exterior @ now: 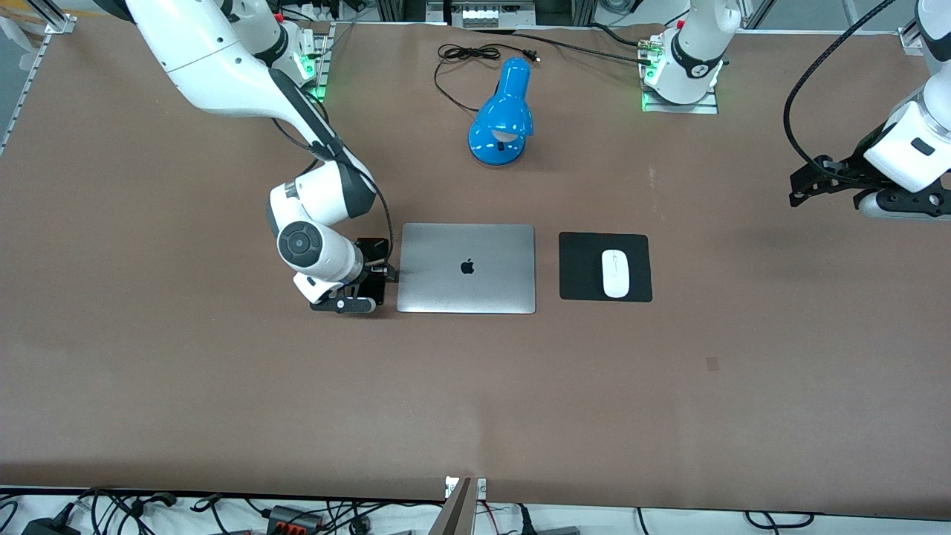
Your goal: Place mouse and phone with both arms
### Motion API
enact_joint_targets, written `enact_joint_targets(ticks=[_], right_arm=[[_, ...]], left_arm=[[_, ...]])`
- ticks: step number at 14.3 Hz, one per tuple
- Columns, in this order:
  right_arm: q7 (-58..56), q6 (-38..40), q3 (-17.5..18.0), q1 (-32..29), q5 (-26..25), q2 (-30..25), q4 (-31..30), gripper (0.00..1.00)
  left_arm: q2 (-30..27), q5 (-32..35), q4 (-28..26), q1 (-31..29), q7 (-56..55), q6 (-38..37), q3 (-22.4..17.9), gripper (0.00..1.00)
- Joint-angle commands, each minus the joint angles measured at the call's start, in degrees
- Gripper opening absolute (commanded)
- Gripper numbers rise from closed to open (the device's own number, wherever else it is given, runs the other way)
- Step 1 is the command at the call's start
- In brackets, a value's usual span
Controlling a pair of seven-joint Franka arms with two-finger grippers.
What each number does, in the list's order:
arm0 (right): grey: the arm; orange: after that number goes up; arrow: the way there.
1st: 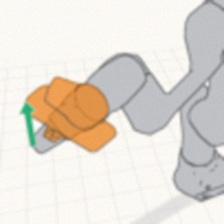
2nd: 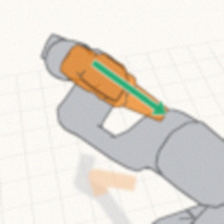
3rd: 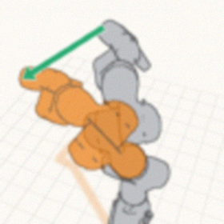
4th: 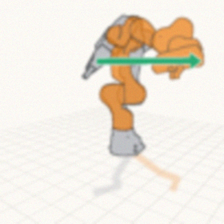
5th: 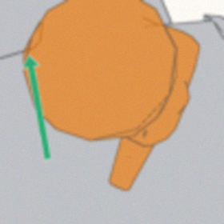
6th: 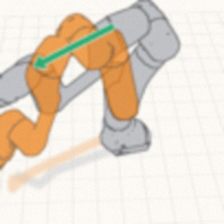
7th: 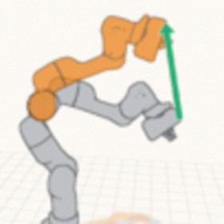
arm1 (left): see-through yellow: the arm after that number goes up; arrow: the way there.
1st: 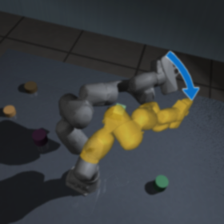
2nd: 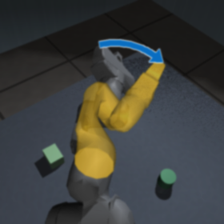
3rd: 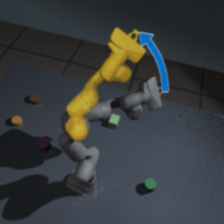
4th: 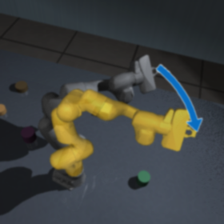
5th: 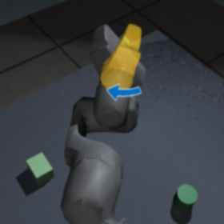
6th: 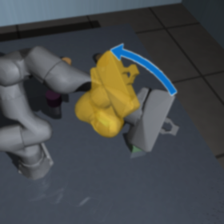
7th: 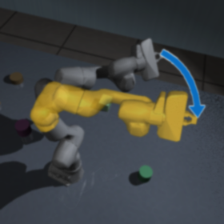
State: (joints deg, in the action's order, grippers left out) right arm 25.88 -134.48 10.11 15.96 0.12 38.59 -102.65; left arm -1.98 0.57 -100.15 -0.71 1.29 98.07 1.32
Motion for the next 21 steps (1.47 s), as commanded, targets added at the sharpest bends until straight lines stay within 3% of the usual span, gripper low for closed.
enact_joint_targets(ticks=[1, 2, 6, 8, 13, 15, 19, 21], right_arm=[[0.93, -0.08, -0.18, 0.39, 0.23, 0.43, 1.31, 0.67], [0.84, 0.01, -0.18, 0.22, 0.24, 0.34, 1.32, 1.0], [0.14, 2.11, -0.27, -0.05, -0.11, -3.25, 2.46, 1.0], [-0.65, 7.88, -0.62, -0.4, -0.2, -5.8, 5.69, 1.0], [-5.91, 32.05, -0.62, -3.91, -0.29, -6.86, 25.01, 1.0], [-7.16, 37.08, -0.79, -5.93, -1.34, -6.95, 29.24, 1.0], [-7.42, 39.56, -0.79, -10.76, -1.7, -11.86, 32.08, 1.0], [-10.92, 39.65, -2.63, -12.35, -1.7, -14.59, 31.9, 1.0]], left_arm=[[0.75, -1.1, 1.8, 0.18, -0.32, -1.4, 0.09, 1.0], [0.66, -1.28, 1.97, 0.36, -0.32, -1.39, 0.09, 1.0], [0.66, -1.45, 3.11, 0.71, -0.32, -2.71, 0.36, 1.0], [0.75, -1.45, 3.29, 0.8, -0.24, -2.71, 0.35, 1.0], [0.84, -1.45, 3.2, 0.54, 0.29, -2.71, 0.35, 1.0], [0.84, -1.54, 3.2, 0.54, 0.38, -2.89, 0.35, 1.0], [1.36, -1.54, 3.64, 0.8, 0.29, -2.63, 0.35, 1.0], [1.72, -1.54, 4.34, 0.89, 0.29, -2.62, 0.35, 1.0]])
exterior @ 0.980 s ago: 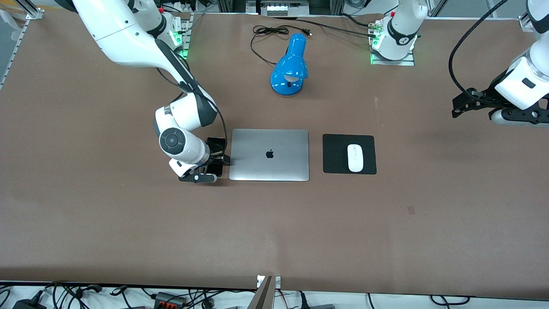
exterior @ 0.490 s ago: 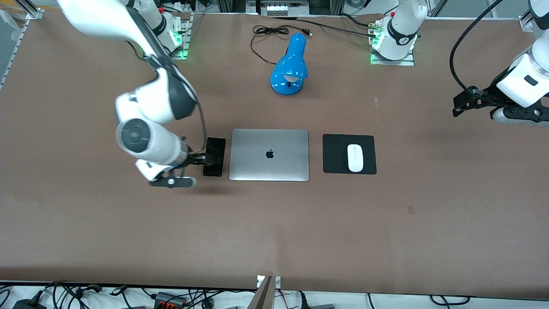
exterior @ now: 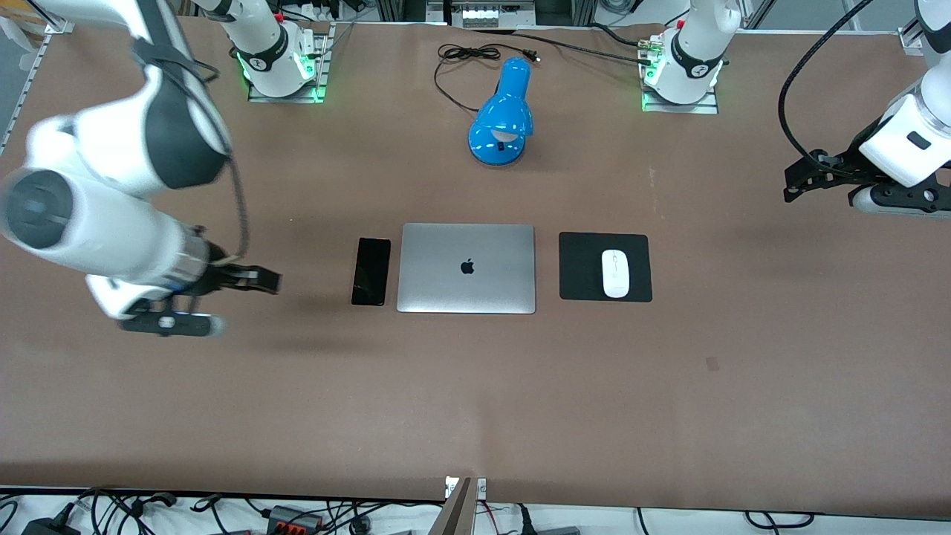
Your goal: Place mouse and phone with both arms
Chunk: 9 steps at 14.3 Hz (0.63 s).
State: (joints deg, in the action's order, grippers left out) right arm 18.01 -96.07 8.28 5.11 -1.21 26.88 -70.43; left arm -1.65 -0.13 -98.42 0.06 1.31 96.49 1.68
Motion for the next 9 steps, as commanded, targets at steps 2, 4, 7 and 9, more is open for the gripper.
enact_joint_targets(ticks=[2, 4, 7, 9], right_arm=[[-10.23, 1.33, -3.09, -4.49, -0.45, -4.72, -0.58, 1.0], [-15.79, 1.24, -8.35, -4.41, 0.15, -5.6, -1.11, 1.0], [-20.28, 1.24, -11.44, -4.85, 0.42, -7.35, -1.11, 1.0], [-20.38, 1.85, -11.62, -4.85, 0.34, -9.11, -1.55, 1.0]], left_arm=[[1.73, -0.84, 2.89, 0.12, 0.36, -1.04, -0.01, 1.0], [1.82, -0.84, 2.89, 0.12, 0.36, -1.04, -0.01, 1.0], [1.82, -0.84, 2.89, 0.2, 0.27, -1.04, -0.01, 1.0], [1.82, -0.84, 2.89, 0.29, 0.27, -1.04, -0.01, 1.0]])
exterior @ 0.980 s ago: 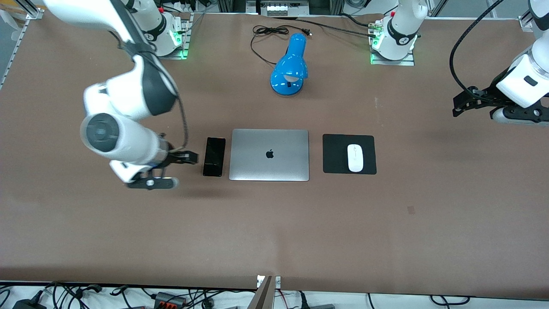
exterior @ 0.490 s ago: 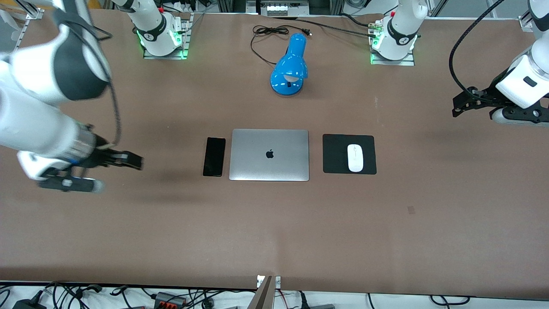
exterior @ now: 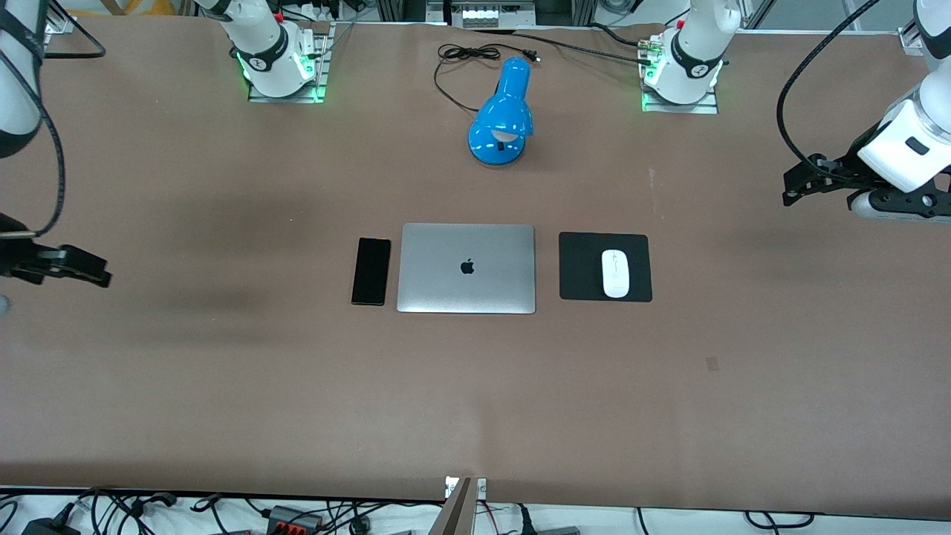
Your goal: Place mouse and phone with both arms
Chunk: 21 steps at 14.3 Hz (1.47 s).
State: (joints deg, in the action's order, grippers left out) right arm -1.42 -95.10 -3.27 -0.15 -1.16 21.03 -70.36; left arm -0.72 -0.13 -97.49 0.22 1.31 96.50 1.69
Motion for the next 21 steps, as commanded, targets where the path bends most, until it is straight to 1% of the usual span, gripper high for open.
enact_joint_targets(ticks=[1, 2, 3, 5, 7, 9, 12, 15, 21], right_arm=[[-0.86, 2.44, 0.02, 0.33, 0.28, -3.54, -1.71, 1.0], [-0.86, 2.98, -0.06, 0.24, 0.28, -3.81, -1.88, 1.0], [-0.86, 2.81, -0.07, 0.24, -0.07, -4.94, -3.45, 1.0], [-0.86, 0.8, -0.07, 0.42, -0.07, -9.41, -9.85, 1.0], [-0.86, -4.54, -0.07, 0.42, -0.07, -14.68, -19.06, 1.0], [-0.86, -6.24, -0.07, 0.42, -0.16, -18.99, -25.41, 1.0], [-0.86, -5.37, -0.06, 0.42, -0.07, -21.91, -28.07, 1.0], [-0.86, -6.33, -0.07, 0.42, 0.02, -24.46, -31.32, 1.0], [-0.86, -6.15, 0.02, 0.59, 0.28, -24.46, -30.62, 1.0]], left_arm=[[0.9, -0.84, 1.95, 0.13, 0.27, -1.05, -0.02, 1.0], [0.9, -0.84, 1.95, 0.13, 0.19, -1.22, -0.02, 1.0], [0.9, -0.84, 1.95, 0.13, 0.19, -1.31, -0.02, 1.0], [0.9, -0.84, 1.95, 0.13, 0.27, -1.31, -0.02, 1.0], [0.9, -0.84, 1.95, 0.05, 0.27, -1.31, -0.02, 1.0], [0.9, -0.84, 1.95, 0.13, 0.19, -1.31, -0.02, 1.0], [0.9, -0.75, 1.95, 0.13, -0.17, -1.31, 0.07, 1.0], [0.9, -0.75, 1.95, 0.13, 0.1, -1.31, 0.16, 1.0], [0.9, -0.84, 1.95, -0.21, 0.27, -1.49, 0.07, 1.0]])
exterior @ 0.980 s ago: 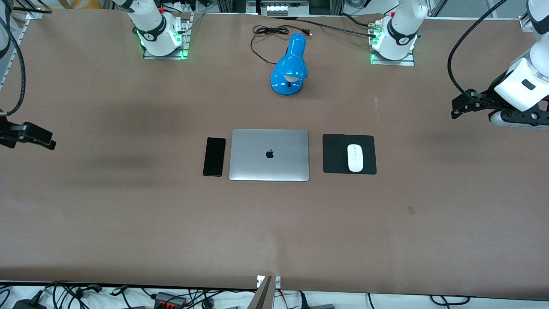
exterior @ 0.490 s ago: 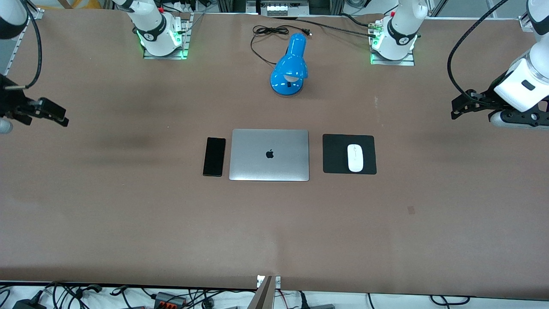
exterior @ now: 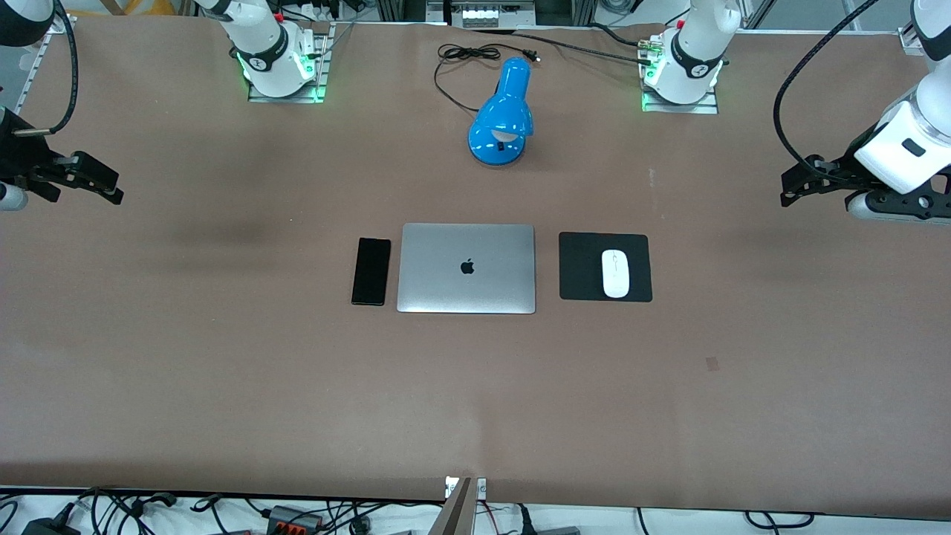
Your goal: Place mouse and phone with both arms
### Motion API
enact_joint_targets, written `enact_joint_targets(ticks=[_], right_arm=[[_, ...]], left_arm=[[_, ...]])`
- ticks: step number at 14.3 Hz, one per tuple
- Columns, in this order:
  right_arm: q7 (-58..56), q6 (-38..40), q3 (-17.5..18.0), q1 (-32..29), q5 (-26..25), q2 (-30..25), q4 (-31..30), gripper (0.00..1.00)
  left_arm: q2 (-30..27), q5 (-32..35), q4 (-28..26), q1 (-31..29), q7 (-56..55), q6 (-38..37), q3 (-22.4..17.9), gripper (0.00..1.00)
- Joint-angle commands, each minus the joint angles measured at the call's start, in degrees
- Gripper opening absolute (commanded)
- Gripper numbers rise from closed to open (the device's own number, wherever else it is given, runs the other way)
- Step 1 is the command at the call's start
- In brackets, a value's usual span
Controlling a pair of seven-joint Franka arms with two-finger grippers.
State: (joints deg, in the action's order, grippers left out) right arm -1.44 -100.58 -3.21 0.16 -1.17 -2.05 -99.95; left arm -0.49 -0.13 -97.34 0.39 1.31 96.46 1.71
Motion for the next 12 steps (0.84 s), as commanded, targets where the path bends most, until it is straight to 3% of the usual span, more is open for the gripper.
enact_joint_targets(ticks=[1, 12], right_arm=[[-0.76, -0.76, -0.04, 0.28, 0.38, -1.38, -0.86, 1.0], [-0.85, 1.88, 0.22, 0.37, -0.06, -1.99, -0.51, 1.0]], left_arm=[[0.67, -0.75, 1.8, -0.48, 0.36, -1.45, 0.05, 1.0], [0.58, -0.75, 1.71, -0.48, 0.36, -3.21, 0.05, 1.0]])
